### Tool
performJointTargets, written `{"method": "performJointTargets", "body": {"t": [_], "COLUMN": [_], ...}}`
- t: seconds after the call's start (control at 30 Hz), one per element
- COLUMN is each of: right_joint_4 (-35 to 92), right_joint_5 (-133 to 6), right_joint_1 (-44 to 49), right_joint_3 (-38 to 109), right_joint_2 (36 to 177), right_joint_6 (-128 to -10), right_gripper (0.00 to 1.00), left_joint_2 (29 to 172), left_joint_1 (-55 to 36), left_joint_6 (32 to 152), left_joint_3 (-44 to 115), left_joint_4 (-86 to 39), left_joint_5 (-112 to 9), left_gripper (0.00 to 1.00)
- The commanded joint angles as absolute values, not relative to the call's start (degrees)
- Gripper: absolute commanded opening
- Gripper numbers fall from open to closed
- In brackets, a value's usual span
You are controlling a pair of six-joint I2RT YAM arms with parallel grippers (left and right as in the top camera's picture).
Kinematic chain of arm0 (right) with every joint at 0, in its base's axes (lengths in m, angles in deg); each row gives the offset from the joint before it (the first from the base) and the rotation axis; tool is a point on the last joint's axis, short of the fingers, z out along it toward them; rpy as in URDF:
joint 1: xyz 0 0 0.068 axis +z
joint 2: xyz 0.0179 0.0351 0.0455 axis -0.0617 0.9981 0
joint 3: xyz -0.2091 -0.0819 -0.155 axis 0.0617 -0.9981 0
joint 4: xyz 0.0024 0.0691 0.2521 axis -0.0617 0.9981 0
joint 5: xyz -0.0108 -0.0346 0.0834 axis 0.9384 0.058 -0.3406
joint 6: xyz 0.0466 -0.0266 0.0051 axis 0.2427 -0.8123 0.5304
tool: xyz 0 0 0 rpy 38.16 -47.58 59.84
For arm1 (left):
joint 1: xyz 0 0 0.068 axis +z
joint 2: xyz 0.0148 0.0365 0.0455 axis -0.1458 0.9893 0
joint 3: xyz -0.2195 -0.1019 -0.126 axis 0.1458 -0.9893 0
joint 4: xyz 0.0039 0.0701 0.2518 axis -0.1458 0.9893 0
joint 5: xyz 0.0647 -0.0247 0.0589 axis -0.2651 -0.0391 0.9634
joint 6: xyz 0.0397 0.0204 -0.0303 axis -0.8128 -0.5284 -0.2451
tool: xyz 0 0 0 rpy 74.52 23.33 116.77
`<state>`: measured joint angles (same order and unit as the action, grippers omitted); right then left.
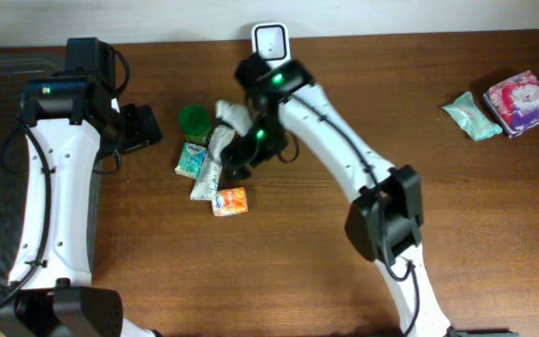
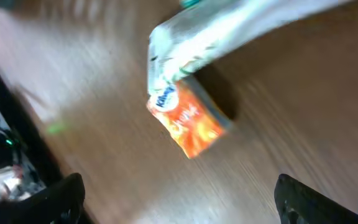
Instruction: Scan the item barcode
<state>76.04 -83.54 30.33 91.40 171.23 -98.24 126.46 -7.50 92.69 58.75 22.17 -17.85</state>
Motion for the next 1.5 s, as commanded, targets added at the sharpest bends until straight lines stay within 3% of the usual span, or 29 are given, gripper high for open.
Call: {"method": "performJointTargets", "body": {"t": [0.0, 0.1, 0.17, 0.23, 0.27, 0.3, 0.47, 0.5, 0.57, 0.63, 0.73, 0.8, 0.87, 0.97, 1.0, 1.03, 1.07, 1.13, 1.2, 1.27, 1.33, 1.43, 1.47], "right_joint_4": [69.28, 63.71, 57.65, 54.51, 54.03, 53.68, 51.47, 51.88, 52.87, 56.93, 64.12, 67.14, 67.58, 65.81, 64.52, 64.58, 64.78, 64.93, 67.05, 65.15, 62.27, 60.34, 59.4], "right_joint_5": [-77.4, -77.46, -80.59, -81.55, -81.57, -81.64, -82.67, -82.64, -82.6, -81.16, -68.98, -68.26, -69.66, -72.57, -72.59, -72.59, -73.14, -75.15, -75.15, -74.51, -70.54, -70.23, -73.16], "right_joint_1": [33.0, 33.22, 33.22, 33.22, 33.22, 33.22, 33.24, 33.24, 33.15, 31.95, 27.14, 22.27, 14.48, 9.85, 9.72, 9.89, 9.96, 9.83, 9.83, 9.94, 9.94, 9.94, 9.92], "right_joint_3": [83.79, 77.52, 75.75, 74.9, 74.9, 74.87, 69.48, 69.32, 69.34, 71.33, 76.84, 77.72, 77.69, 75.2, 73.58, 72.93, 72.93, 73.72, 77.43, 80.05, 78.79, 75.14, 74.04], "right_joint_2": [171.45, 171.45, 171.45, 171.45, 171.45, 171.45, 171.45, 171.45, 171.45, 171.4, 171.32, 171.32, 171.32, 171.34, 171.34, 171.34, 171.32, 171.32, 171.29, 171.32, 171.38, 171.43, 171.43], "right_joint_6": [-101.89, -106.61, -106.72, -106.72, -106.72, -106.72, -106.69, -106.69, -106.28, -105.6, -92.36, -87.57, -75.37, -74.04, -74.04, -74.11, -74.3, -74.67, -76.47, -76.47, -76.44, -77.32, -79.59], "right_gripper": [0.94, 0.91, 0.7, 0.66, 0.56, 0.52, 0.52, 0.4, 0.04, 0.04, 0.04, 0.04, 0.04, 0.04, 0.16, 0.21, 0.18, 0.21, 0.31, 0.83, 0.89, 0.86, 0.63], "left_joint_2": [126.24, 126.24, 126.24, 126.24, 126.24, 126.24, 126.24, 126.24, 126.24, 126.24, 126.24, 126.24, 126.24, 126.24, 126.24, 126.24, 126.24, 126.24, 126.24, 126.24, 126.24, 126.24, 126.24], "left_joint_1": [-7.45, -7.45, -7.45, -7.45, -7.45, -7.45, -7.45, -7.45, -7.45, -7.45, -7.45, -7.45, -7.45, -7.45, -7.45, -7.45, -7.45, -7.45, -7.45, -7.45, -7.45, -7.45, -7.45], "left_joint_6": [91.97, 91.97, 91.97, 91.97, 91.97, 91.97, 91.97, 91.97, 91.97, 91.97, 91.97, 91.97, 91.97, 91.97, 91.97, 91.97, 91.97, 91.97, 91.97, 91.97, 91.97, 91.97, 91.97], "left_joint_3": [58.88, 58.88, 58.88, 58.88, 58.88, 58.88, 58.88, 58.88, 58.88, 58.88, 58.88, 58.88, 58.88, 58.88, 58.88, 58.88, 58.88, 58.88, 58.88, 58.88, 58.88, 58.88, 58.88], "left_joint_4": [22.1, 22.1, 22.1, 22.1, 22.1, 22.1, 22.1, 22.1, 22.1, 22.1, 22.1, 22.1, 22.1, 22.1, 22.1, 22.1, 22.1, 22.1, 22.1, 22.1, 22.1, 22.1, 22.1], "left_joint_5": [-17.43, -17.43, -17.43, -17.43, -17.43, -17.43, -17.43, -17.43, -17.43, -17.43, -17.43, -17.43, -17.43, -17.43, -17.43, -17.43, -17.43, -17.43, -17.43, -17.43, -17.43, -17.43, -17.43], "left_gripper": [0.99, 0.99, 0.99, 0.99, 0.99, 0.99, 0.99, 0.99, 0.99, 0.99, 0.99, 0.99, 0.99, 0.99, 0.99, 0.99, 0.99, 0.99, 0.99, 0.99, 0.99, 0.99, 0.99]}}
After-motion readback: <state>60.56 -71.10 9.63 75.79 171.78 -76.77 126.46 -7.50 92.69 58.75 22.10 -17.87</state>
